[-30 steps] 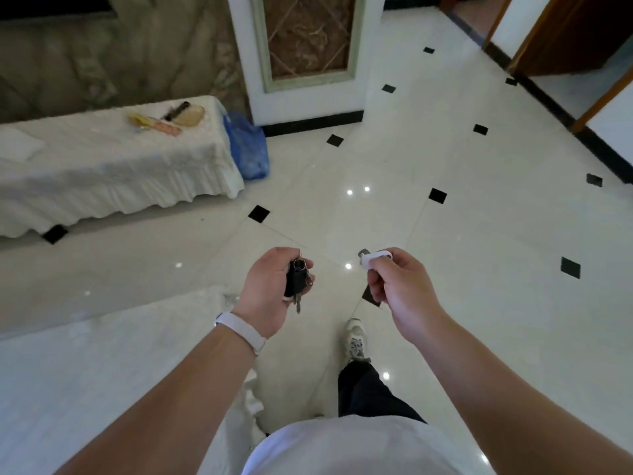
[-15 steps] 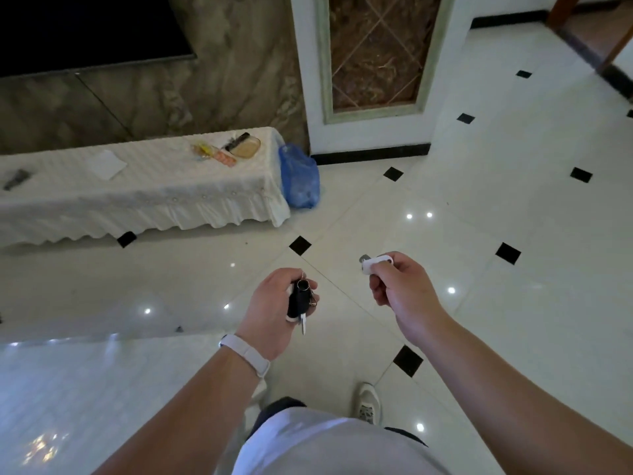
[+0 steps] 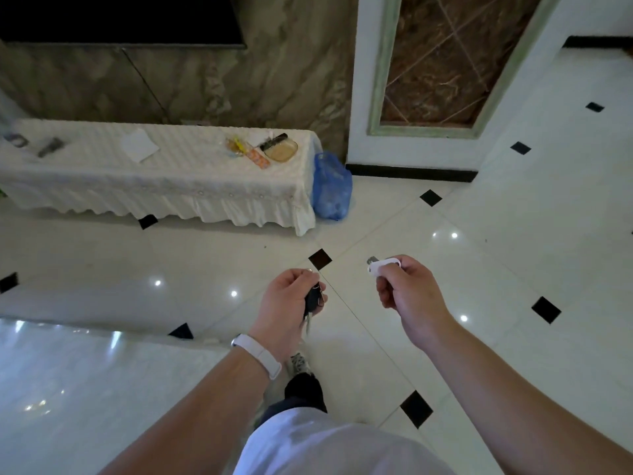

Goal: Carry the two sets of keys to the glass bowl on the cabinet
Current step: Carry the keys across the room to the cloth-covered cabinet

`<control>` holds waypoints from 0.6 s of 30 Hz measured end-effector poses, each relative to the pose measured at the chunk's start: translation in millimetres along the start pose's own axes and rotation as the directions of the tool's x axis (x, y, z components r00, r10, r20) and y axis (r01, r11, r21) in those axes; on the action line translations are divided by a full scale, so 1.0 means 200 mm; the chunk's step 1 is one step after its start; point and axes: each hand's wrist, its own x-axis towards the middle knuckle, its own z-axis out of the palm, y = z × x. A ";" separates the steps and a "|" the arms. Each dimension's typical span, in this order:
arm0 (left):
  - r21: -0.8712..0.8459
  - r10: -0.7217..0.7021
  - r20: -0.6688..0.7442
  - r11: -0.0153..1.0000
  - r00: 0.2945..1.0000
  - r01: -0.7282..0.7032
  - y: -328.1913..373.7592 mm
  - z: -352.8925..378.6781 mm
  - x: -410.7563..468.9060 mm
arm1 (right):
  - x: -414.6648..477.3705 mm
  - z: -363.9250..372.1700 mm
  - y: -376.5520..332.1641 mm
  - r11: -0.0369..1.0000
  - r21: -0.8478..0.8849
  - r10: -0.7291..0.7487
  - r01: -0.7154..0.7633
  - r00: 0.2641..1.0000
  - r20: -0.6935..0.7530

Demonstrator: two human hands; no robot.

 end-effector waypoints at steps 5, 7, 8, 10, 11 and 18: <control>-0.003 0.025 0.040 1.000 0.999 -0.025 0.22 -0.07 0.34 | 0.33 0.21 -0.17 0.998 -0.061 -0.006 0.005 1.000 -0.011; -0.008 0.045 0.043 0.999 0.998 -0.045 0.34 -0.10 0.49 | 0.46 0.32 -0.26 0.996 -0.082 -0.015 0.015 1.000 -0.008; -0.007 0.055 0.040 0.998 0.998 -0.054 0.40 -0.12 0.56 | 0.52 0.37 -0.31 0.995 -0.092 -0.022 0.021 1.000 -0.008; -0.004 0.063 0.026 0.998 0.998 -0.063 0.50 -0.17 0.69 | 0.64 0.48 -0.41 0.994 -0.099 -0.035 0.033 0.999 -0.011; -0.003 0.070 0.025 0.998 0.997 -0.070 0.55 -0.20 0.76 | 0.70 0.54 -0.45 0.994 -0.098 -0.044 0.043 0.999 -0.008; -0.014 0.088 0.004 0.996 0.996 -0.088 0.83 -0.30 1.17 | 1.04 0.80 -0.65 0.992 -0.100 -0.068 0.071 0.997 0.029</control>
